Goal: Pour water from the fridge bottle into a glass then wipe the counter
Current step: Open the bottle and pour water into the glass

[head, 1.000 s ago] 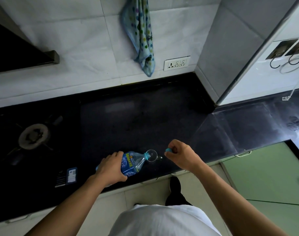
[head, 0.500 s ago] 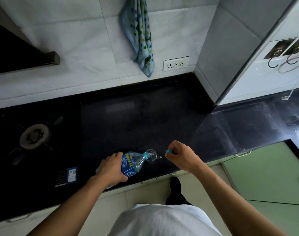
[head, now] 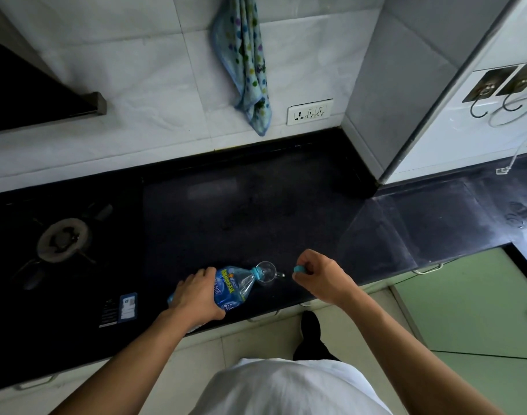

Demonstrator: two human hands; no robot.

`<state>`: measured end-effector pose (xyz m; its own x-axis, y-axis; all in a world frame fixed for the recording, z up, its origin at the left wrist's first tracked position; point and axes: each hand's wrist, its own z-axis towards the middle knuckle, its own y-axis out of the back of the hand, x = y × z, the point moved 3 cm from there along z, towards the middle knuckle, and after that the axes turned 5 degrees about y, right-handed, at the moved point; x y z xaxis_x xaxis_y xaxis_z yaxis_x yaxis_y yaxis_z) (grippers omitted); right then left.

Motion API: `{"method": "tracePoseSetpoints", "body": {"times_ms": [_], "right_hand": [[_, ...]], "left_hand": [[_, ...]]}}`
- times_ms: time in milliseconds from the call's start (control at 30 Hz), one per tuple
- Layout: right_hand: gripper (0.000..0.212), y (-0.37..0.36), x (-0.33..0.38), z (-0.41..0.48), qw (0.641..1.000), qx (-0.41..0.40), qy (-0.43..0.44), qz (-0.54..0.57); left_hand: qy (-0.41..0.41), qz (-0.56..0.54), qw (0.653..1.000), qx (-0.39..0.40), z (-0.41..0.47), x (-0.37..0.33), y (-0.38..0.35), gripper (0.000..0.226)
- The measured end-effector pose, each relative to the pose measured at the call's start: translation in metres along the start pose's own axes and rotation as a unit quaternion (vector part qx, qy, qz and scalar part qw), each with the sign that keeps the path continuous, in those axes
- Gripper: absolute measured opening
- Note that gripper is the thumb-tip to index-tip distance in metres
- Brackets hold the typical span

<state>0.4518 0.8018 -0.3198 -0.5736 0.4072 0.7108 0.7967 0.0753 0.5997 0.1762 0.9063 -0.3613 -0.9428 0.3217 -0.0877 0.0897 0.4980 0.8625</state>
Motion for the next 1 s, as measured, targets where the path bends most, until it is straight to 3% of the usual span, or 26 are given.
{"method": "tracePoseSetpoints", "body": {"times_ms": [433,767,1000], "right_hand": [[0.013,-0.002,-0.001,-0.003,1.000,0.013,0.000,0.017],[0.011,0.004,0.017,-0.007,0.998,0.003,0.050,0.043],[0.023,0.023,0.056,0.001,0.991,-0.028,0.109,0.073]], "left_hand": [[0.005,-0.028,1.000,0.000,-0.004,0.001,-0.004,0.083],[-0.011,-0.235,0.972,0.002,-0.012,-0.004,-0.008,0.080],[-0.071,-0.321,0.943,-0.050,-0.027,-0.021,0.010,0.077]]}}
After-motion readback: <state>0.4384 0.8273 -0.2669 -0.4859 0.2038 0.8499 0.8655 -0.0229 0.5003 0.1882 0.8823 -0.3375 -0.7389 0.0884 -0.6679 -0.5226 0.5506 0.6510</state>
